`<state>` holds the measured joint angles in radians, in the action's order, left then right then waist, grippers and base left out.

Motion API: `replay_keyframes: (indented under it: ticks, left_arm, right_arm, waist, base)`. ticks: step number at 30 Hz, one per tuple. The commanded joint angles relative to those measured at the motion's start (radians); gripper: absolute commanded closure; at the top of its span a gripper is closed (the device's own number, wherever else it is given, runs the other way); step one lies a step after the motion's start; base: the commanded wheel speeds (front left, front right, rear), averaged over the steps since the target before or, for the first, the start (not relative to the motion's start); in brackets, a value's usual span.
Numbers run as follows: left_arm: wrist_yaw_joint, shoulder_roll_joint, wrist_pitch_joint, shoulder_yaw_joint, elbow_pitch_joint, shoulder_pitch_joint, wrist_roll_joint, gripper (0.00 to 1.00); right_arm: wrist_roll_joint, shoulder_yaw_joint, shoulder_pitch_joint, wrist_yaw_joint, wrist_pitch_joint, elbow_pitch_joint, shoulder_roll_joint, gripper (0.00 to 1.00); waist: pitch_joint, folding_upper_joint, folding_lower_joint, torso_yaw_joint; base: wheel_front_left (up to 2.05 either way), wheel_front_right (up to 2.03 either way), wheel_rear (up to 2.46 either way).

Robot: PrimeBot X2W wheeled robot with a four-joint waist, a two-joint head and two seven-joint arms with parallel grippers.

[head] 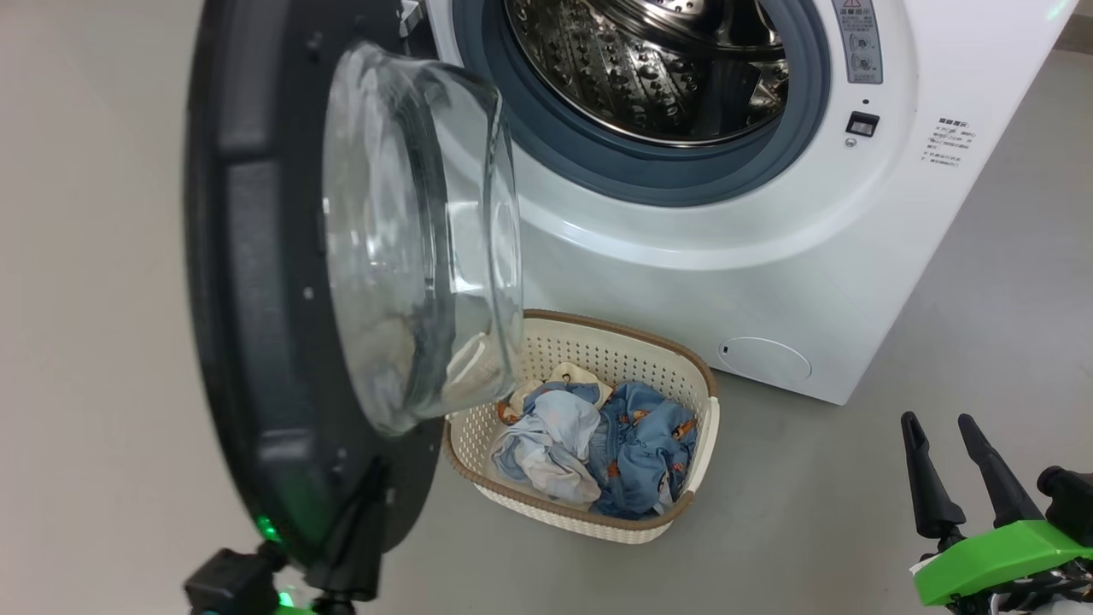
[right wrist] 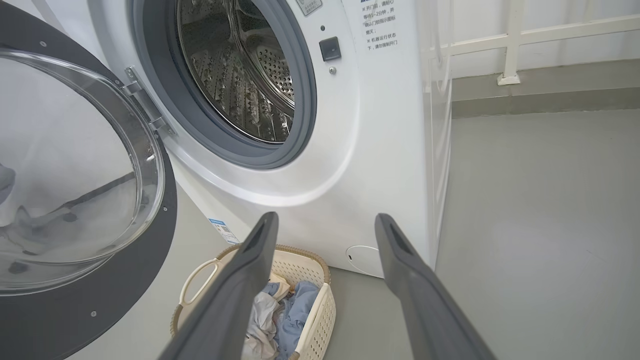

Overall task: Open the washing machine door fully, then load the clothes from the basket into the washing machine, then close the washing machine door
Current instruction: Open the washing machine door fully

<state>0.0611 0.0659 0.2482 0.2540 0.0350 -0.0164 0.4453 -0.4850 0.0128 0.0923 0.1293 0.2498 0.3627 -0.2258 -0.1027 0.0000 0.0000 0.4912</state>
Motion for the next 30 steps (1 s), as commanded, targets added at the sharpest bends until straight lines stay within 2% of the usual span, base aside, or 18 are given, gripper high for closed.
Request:
replay_keyframes:
  ticks: [1, 8, 30]
  left_arm:
    - [-0.018, 0.028, 0.014, -0.068, -0.018, 0.036, 0.007, 1.0]
    - [-0.037, 0.053, 0.014, -0.145, -0.009, 0.037, 0.011, 1.0]
    - [-0.046, 0.096, 0.014, -0.311, 0.111, 0.131, 0.015, 1.0]
  right_arm:
    - [0.014, 0.026, 0.023, 0.001, 0.012, -0.022, -0.018, 0.0]
    - [0.018, 0.022, 0.024, 0.001, 0.012, -0.022, -0.021, 0.0]
    - [0.091, 0.014, 0.014, 0.001, 0.012, -0.015, -0.031, 0.0]
  waist:
    - [-0.002, 0.0, 0.0, 0.001]
    - [-0.003, 0.0, 0.0, 0.005]
    - [-0.012, 0.0, 0.0, 0.01]
  base:
    - [0.0, 0.0, 0.0]
    - [0.0, 0.0, 0.0]
    - [0.0, 0.0, 0.0]
